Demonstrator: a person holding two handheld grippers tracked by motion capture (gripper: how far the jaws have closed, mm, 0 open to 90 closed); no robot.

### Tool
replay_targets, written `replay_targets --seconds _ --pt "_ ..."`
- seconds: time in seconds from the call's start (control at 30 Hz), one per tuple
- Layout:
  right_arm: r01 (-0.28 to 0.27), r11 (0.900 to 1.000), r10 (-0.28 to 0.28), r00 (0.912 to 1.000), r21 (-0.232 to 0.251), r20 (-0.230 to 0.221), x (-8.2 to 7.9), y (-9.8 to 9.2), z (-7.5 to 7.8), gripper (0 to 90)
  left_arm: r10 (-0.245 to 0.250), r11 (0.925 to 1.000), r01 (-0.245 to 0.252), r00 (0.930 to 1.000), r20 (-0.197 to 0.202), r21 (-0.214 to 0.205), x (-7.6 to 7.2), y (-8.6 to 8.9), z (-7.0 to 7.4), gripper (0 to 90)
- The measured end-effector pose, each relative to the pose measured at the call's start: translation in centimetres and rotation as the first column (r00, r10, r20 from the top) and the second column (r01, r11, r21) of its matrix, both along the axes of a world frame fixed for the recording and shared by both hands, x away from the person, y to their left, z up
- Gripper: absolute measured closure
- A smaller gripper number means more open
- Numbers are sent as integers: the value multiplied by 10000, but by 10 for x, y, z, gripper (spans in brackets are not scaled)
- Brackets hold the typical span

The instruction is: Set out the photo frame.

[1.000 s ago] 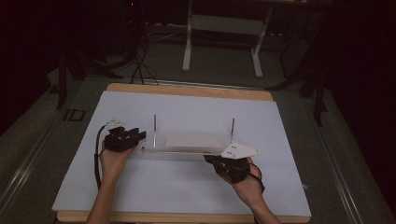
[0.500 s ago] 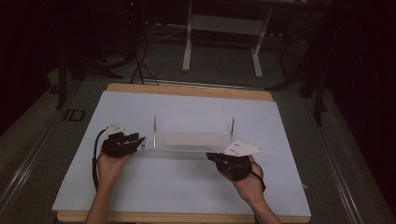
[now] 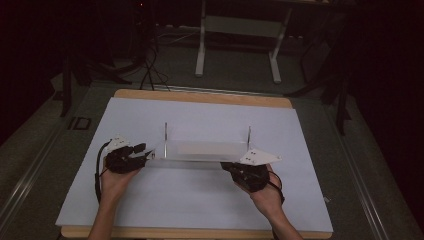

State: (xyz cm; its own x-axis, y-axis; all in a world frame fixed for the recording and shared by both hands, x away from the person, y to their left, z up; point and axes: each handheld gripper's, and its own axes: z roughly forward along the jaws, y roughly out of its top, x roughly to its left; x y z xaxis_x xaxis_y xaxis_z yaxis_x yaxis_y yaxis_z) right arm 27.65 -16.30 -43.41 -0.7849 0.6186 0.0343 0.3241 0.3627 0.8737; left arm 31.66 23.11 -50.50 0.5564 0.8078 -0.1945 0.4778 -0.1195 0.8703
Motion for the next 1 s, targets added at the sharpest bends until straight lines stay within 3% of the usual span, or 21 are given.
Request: replay_targets --seconds 0.13,0.27,0.33,0.47,0.8,1.0 --pt "-32 10000 32 10000 -4 -86 2 0 3 900 -420 9989 413 9986 325 237 -3 -5 4 466" --pt "-37 10000 37 9999 -24 -129 5 0 5 900 -801 9945 765 9956 488 711 -4 -11 8 391" --pt "-58 10000 58 9999 -38 -98 6 0 6 900 -819 9930 762 9947 614 900 -5 -14 9 344" --pt "-63 10000 63 9999 -30 -103 7 0 7 900 -794 9935 718 9930 869 881 -5 -14 12 315" --pt "-30 9999 32 9999 127 -145 11 0 10 900 -1328 9866 1155 9789 1553 1156 -2 -26 22 348" --pt "1 9998 3 9998 195 -187 13 0 12 900 -1204 9881 990 9739 1924 1176 -2 -28 25 395"
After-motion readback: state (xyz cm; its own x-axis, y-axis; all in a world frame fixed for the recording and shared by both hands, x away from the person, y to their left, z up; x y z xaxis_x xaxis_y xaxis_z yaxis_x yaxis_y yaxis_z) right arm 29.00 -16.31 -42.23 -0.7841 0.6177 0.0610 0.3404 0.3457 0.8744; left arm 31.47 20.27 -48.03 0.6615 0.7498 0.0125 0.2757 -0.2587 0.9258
